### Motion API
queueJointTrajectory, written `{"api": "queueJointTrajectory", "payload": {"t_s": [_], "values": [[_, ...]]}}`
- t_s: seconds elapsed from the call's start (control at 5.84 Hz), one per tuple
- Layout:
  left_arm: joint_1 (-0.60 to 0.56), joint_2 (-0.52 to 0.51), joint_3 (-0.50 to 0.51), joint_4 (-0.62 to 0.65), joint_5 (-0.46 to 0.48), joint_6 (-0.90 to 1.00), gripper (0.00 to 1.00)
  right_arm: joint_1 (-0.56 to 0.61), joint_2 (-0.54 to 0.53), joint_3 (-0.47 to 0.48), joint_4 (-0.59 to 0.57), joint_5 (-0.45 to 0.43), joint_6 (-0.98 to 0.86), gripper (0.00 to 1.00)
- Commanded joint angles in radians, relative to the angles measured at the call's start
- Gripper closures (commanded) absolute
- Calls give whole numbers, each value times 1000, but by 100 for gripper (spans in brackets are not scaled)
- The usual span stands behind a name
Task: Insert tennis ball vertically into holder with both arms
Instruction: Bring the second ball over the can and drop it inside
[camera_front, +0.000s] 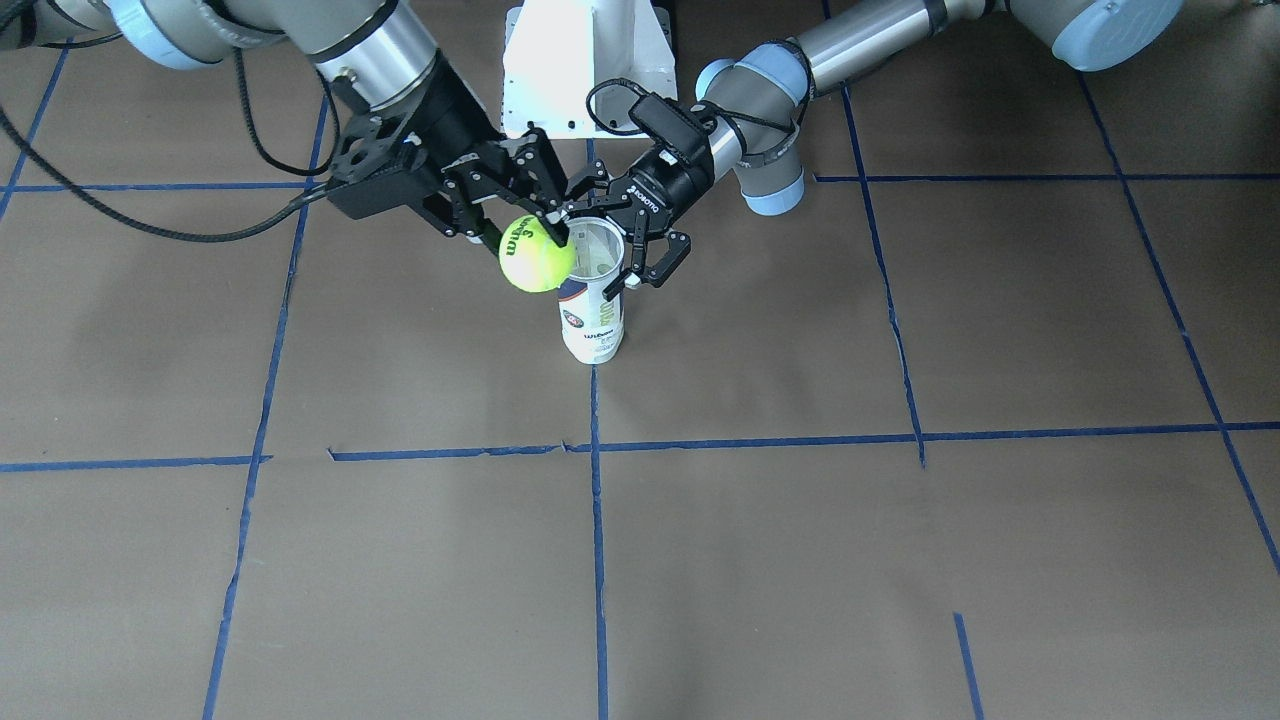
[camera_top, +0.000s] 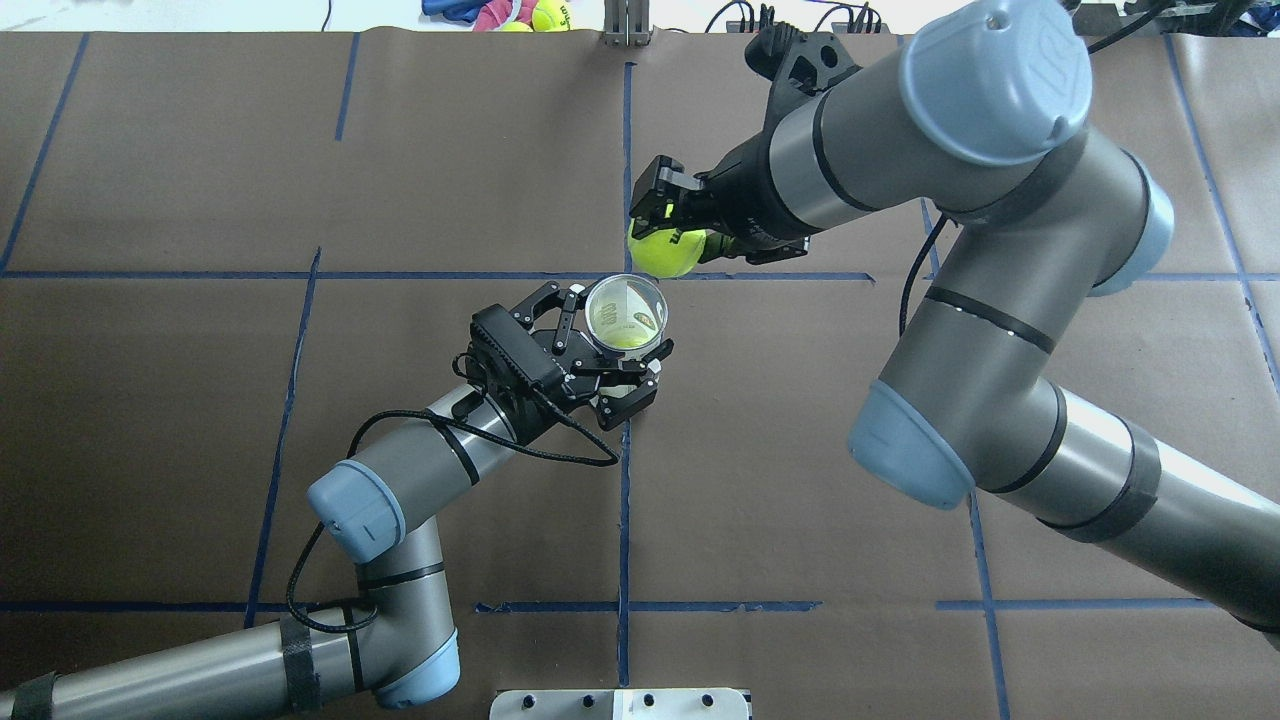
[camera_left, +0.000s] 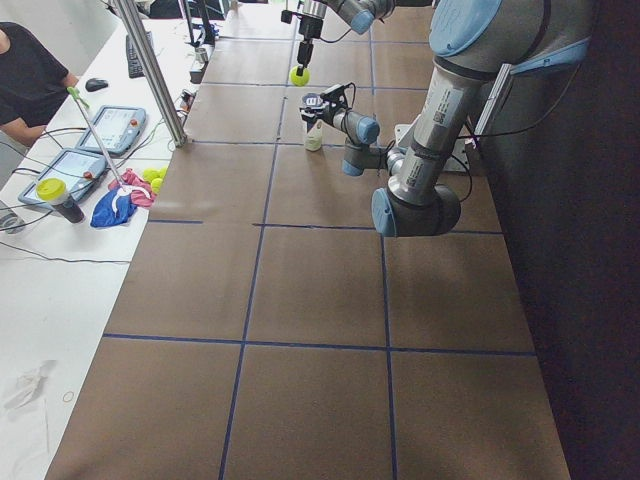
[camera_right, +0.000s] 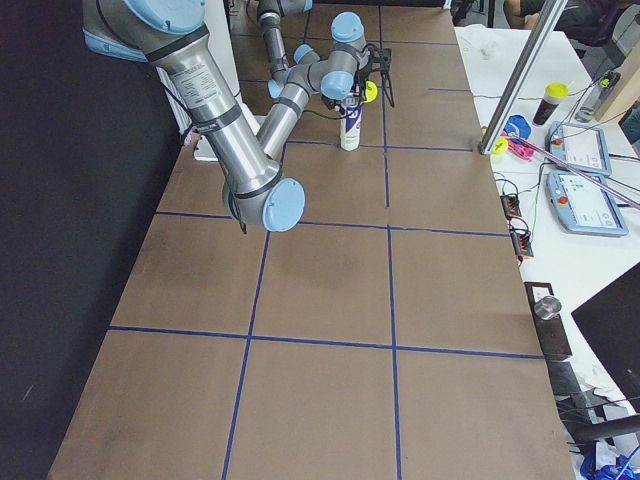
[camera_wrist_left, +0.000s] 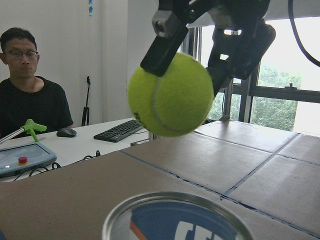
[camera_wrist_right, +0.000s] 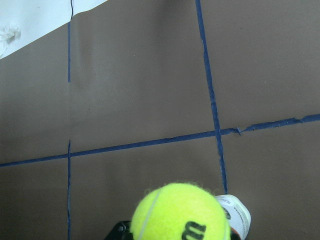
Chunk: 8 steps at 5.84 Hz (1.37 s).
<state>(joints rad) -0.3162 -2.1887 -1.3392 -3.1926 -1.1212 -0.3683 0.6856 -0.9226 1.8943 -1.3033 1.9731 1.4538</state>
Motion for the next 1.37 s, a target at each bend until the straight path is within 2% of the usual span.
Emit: {"api": "queueJointTrajectory", "payload": {"t_s": [0.0,0.17,0.69,0.86,1.2], "values": [[-3,4,2,0,0,0,4,-58,10,3,-5,-66,14,94],[-3,4,2,0,0,0,4,-67,8,5,-5,-69,14,71],[-3,4,2,-1,0,-1,4,-93,8,40,-74,-69,14,37],[-1,3,2,-1,0,-3,4,-94,10,40,-74,-71,13,30],[-1,4,2,-1,0,-3,4,-94,14,34,-74,-72,13,23]]}}
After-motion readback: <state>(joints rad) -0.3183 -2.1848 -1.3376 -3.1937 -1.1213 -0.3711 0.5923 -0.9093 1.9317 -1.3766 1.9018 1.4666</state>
